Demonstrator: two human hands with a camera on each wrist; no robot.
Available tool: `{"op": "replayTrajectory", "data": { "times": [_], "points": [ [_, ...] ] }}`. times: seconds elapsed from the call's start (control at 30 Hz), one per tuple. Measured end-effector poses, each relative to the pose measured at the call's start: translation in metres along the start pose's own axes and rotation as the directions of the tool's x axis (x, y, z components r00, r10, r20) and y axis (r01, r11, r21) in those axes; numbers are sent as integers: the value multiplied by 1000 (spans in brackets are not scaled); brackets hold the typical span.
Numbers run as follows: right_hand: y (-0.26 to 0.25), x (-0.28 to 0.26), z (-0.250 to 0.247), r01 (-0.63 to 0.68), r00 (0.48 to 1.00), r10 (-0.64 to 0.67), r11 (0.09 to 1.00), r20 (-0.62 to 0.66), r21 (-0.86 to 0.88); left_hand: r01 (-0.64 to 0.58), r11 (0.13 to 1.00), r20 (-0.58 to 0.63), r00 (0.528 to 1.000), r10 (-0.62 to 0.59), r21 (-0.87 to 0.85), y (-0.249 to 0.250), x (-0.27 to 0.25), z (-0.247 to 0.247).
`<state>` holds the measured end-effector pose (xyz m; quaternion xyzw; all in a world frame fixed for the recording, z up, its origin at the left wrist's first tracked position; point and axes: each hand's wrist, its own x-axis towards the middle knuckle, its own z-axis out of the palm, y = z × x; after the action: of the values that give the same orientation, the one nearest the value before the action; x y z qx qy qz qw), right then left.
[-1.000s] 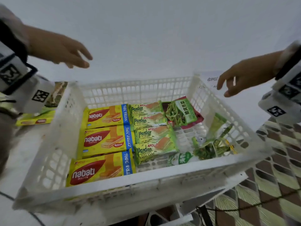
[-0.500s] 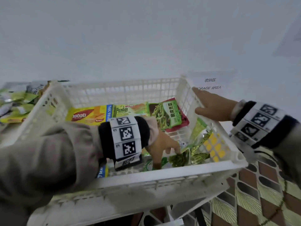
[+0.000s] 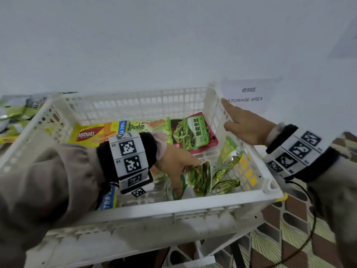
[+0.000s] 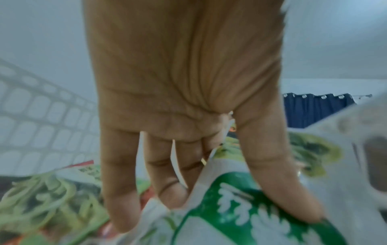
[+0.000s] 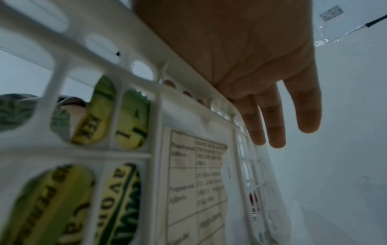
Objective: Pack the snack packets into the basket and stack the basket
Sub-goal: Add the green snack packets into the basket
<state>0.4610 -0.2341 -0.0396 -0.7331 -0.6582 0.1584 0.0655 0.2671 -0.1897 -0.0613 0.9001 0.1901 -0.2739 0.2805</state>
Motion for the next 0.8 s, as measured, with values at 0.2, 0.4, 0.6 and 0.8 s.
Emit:
{"op": "replayTrajectory", "data": {
  "times": [0.2,0.4,0.6,0.8],
  "points": [
    [-1,-4,-1,-22,1000,22,997,0,74,-68,998,-197,978,68,7,3,-27,-44],
    [-1,-4,1,-41,999,42,990,-4,136,289,833,-471,881,-39,472,-4,0,-86],
    [-1,-5,2,-48,999,50,985,-6,166,350,813,-509,857,-78,465,-28,41,-69],
    [0,-5,2,-43,999,45,980,-4,193,381,916,-480,832,-279,127,-45,51,-46]
  ]
}}
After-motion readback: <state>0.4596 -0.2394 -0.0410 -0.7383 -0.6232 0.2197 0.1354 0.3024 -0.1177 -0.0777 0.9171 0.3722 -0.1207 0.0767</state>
